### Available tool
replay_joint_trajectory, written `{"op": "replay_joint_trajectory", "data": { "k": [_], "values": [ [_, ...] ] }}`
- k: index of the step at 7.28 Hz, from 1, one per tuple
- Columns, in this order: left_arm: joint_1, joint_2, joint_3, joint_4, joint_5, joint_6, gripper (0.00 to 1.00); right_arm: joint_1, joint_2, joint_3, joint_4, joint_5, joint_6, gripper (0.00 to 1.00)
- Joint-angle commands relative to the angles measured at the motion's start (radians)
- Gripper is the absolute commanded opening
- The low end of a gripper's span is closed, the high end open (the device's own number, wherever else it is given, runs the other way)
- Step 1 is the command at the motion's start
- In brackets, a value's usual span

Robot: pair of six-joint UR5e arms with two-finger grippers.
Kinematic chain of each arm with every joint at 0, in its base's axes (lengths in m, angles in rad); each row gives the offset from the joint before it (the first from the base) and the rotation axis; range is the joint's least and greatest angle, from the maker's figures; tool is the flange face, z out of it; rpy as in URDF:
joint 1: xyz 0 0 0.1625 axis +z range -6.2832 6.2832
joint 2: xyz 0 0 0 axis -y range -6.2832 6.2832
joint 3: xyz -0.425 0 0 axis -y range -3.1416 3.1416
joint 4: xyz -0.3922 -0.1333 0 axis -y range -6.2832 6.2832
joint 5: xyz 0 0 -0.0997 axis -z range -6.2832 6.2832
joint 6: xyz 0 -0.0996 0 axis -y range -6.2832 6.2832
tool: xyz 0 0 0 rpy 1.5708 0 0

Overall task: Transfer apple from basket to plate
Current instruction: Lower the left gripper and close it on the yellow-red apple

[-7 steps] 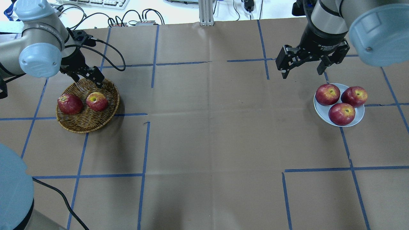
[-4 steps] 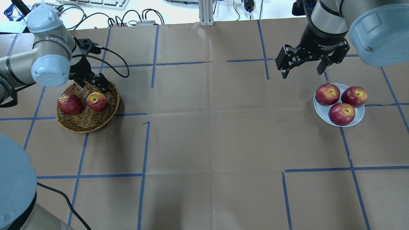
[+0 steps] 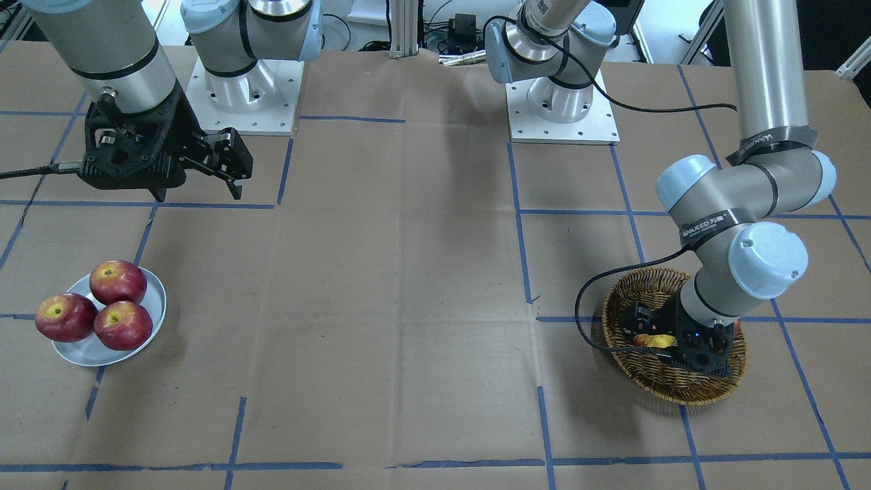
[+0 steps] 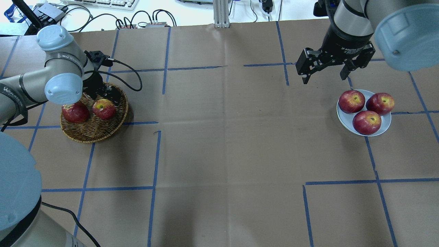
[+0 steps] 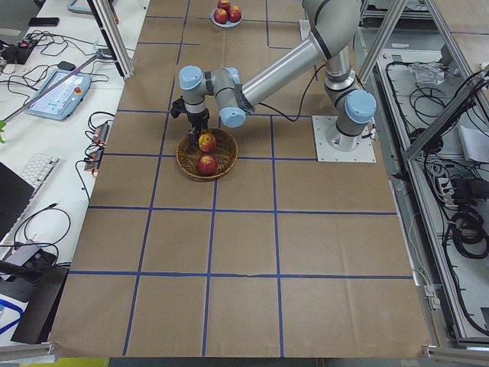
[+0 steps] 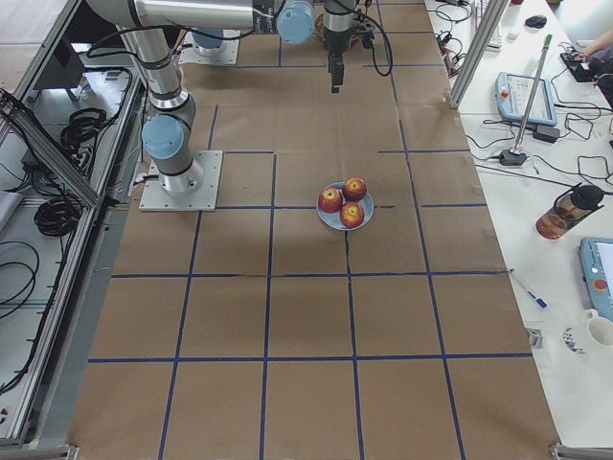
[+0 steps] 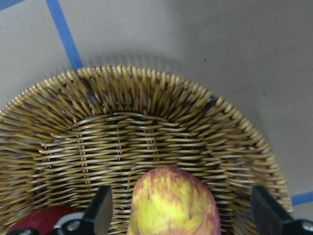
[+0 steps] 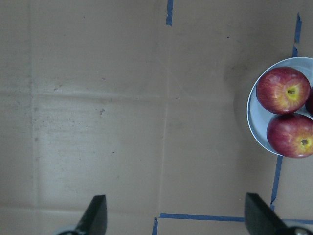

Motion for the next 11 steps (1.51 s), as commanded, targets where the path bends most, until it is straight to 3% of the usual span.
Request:
{"op": "replay_joint_trajectory", "data": {
  "k": [1,3,4,5,6,7,10,11],
  "values": [
    [0.025,-0.011,-0.019,-0.003,0.003,0.007,0.98,0.0,0.0,-0.001,0.0,0.0,0.0,1.0],
    [0.025,0.001,-0.049,0.0,0.0,0.006,0.98,0.0,0.0,0.001,0.0,0.0,0.0,1.0],
    [0.025,0.004,-0.049,0.0,-0.005,0.006,0.79,0.0,0.0,0.001,0.0,0.0,0.0,1.0],
    [0.025,0.007,-0.052,-0.003,-0.002,0.007,0.76,0.0,-0.001,-0.001,0.0,0.0,0.0,1.0],
    [0.025,0.011,-0.052,-0.005,0.001,0.007,0.63,0.0,-0.001,-0.001,0.001,0.0,0.0,1.0],
    [0.024,0.012,-0.052,-0.005,-0.003,0.009,0.57,0.0,-0.001,-0.002,0.0,0.0,0.0,1.0],
    [-0.014,0.093,-0.023,-0.025,-0.006,-0.107,0.57,0.0,-0.001,0.002,0.0,0.0,0.0,1.0],
    [-0.083,0.125,-0.02,-0.031,-0.005,-0.184,0.62,0.0,-0.001,0.001,0.0,0.0,0.0,1.0]
  ]
}}
